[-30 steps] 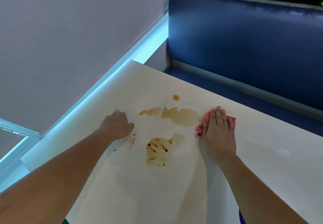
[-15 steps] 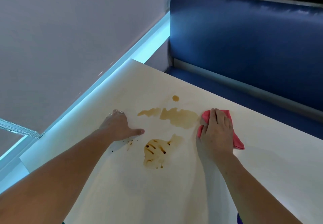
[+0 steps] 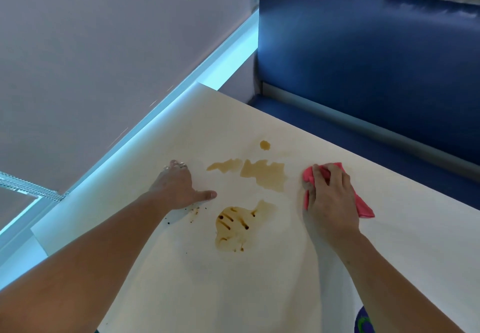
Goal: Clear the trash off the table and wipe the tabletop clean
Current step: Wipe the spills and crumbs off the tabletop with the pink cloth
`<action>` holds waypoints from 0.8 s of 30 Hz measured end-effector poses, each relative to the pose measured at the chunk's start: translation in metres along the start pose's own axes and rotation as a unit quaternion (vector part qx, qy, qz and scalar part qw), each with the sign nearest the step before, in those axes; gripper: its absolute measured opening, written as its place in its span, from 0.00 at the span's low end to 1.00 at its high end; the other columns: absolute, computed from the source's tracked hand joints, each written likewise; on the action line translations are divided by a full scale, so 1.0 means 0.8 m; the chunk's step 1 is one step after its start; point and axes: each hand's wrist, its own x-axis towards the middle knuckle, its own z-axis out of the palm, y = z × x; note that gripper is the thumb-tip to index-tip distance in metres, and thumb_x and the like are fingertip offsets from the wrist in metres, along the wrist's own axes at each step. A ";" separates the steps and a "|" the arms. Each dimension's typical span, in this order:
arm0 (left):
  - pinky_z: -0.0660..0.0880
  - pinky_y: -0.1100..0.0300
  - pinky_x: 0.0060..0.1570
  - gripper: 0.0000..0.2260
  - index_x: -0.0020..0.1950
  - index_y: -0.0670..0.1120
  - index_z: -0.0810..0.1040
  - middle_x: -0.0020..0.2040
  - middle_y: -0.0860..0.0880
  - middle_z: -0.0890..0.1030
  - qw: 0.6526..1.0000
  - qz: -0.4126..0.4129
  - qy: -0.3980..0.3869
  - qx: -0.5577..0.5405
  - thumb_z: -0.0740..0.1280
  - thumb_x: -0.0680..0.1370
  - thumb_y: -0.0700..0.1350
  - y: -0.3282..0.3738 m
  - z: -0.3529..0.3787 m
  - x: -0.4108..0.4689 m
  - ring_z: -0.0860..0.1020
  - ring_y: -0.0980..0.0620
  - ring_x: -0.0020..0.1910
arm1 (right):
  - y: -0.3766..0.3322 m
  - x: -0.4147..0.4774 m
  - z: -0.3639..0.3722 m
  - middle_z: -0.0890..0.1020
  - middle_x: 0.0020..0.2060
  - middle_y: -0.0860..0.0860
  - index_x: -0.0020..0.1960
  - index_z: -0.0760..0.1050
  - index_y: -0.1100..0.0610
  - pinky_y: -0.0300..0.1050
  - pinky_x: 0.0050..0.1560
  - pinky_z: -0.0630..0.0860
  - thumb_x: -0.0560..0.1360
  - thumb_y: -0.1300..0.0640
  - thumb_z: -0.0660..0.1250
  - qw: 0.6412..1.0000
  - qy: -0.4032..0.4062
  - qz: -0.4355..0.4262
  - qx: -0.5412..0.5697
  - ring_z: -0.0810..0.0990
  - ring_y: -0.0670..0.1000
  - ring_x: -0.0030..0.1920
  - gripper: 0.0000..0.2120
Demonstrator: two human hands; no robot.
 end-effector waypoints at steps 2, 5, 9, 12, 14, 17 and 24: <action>0.70 0.52 0.62 0.50 0.72 0.45 0.70 0.65 0.44 0.74 1.000 0.004 0.001 -0.002 0.65 0.64 0.80 0.002 0.000 0.000 0.72 0.45 0.66 | -0.003 0.016 0.001 0.67 0.68 0.54 0.75 0.68 0.57 0.57 0.71 0.68 0.82 0.54 0.58 1.000 0.006 0.017 -0.015 0.66 0.58 0.69 0.22; 0.70 0.52 0.62 0.50 0.71 0.43 0.71 0.65 0.43 0.74 1.000 0.000 -0.011 0.010 0.64 0.64 0.80 0.003 -0.003 0.003 0.72 0.45 0.66 | -0.023 0.041 0.006 0.66 0.68 0.54 0.75 0.66 0.56 0.56 0.72 0.65 0.82 0.53 0.58 1.000 0.005 0.019 -0.016 0.65 0.57 0.69 0.23; 0.70 0.52 0.63 0.52 0.70 0.40 0.71 0.67 0.41 0.72 0.999 -0.018 -0.031 0.013 0.64 0.64 0.81 0.004 -0.007 0.003 0.72 0.44 0.66 | -0.035 0.036 0.017 0.68 0.69 0.51 0.77 0.66 0.54 0.54 0.75 0.64 0.84 0.47 0.52 0.998 -0.027 -0.055 0.022 0.66 0.54 0.71 0.24; 0.70 0.53 0.63 0.53 0.72 0.40 0.69 0.71 0.41 0.69 0.999 -0.027 -0.036 0.008 0.65 0.64 0.80 0.005 -0.006 -0.001 0.71 0.44 0.67 | -0.011 0.008 0.022 0.69 0.75 0.49 0.78 0.67 0.52 0.54 0.78 0.60 0.85 0.46 0.51 0.991 -0.053 -0.114 0.046 0.63 0.51 0.77 0.25; 0.70 0.53 0.63 0.53 0.72 0.40 0.69 0.71 0.41 0.69 0.999 -0.026 -0.033 0.014 0.64 0.64 0.80 0.006 -0.006 -0.002 0.71 0.44 0.68 | 0.012 -0.005 0.018 0.70 0.76 0.48 0.78 0.68 0.51 0.52 0.79 0.59 0.84 0.47 0.53 0.990 -0.051 -0.122 0.040 0.62 0.49 0.78 0.23; 0.69 0.53 0.63 0.50 0.68 0.39 0.72 0.69 0.41 0.71 0.999 -0.019 -0.034 0.024 0.63 0.65 0.80 0.008 -0.008 -0.002 0.70 0.45 0.68 | 0.025 0.011 0.012 0.71 0.75 0.49 0.77 0.68 0.52 0.50 0.80 0.55 0.84 0.51 0.57 0.993 -0.032 -0.109 0.032 0.62 0.49 0.78 0.22; 0.70 0.52 0.64 0.55 0.73 0.39 0.68 0.72 0.40 0.69 0.999 -0.026 -0.039 0.025 0.63 0.64 0.81 0.006 -0.008 0.002 0.71 0.43 0.69 | -0.014 0.031 0.004 0.67 0.77 0.46 0.79 0.65 0.50 0.49 0.81 0.48 0.85 0.51 0.52 0.993 -0.054 -0.085 0.055 0.57 0.47 0.80 0.23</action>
